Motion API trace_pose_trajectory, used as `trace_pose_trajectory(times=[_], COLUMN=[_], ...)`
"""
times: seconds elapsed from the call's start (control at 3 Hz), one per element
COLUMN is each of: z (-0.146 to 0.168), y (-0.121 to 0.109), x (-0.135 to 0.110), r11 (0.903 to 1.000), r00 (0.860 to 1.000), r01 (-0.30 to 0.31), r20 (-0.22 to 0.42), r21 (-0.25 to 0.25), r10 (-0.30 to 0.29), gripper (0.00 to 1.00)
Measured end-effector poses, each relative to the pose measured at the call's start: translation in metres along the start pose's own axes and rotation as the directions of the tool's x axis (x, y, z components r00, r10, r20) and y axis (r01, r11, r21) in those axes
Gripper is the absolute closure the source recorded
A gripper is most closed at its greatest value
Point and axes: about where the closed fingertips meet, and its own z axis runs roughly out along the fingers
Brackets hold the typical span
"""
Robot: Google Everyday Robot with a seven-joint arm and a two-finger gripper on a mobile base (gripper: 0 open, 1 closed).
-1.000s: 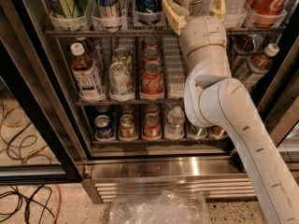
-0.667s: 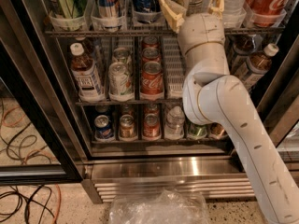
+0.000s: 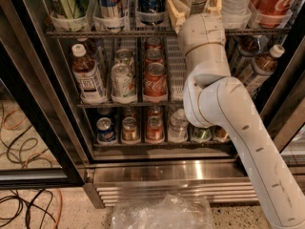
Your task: Pick 7up can from top shelf of fridge
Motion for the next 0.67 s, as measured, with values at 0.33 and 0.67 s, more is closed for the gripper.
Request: trace_pose_trajectory(times=[0.33, 0.67], z=[0.0000, 0.0000], y=[0.0000, 0.0000], x=[0.0000, -0.0001], r11=[1.0000, 1.0000], r00=[1.000, 1.000], r01=[0.000, 0.000], r20=[0.000, 0.000], r21=[0.000, 0.000], r10=[0.000, 0.000], gripper=[0.81, 1.00])
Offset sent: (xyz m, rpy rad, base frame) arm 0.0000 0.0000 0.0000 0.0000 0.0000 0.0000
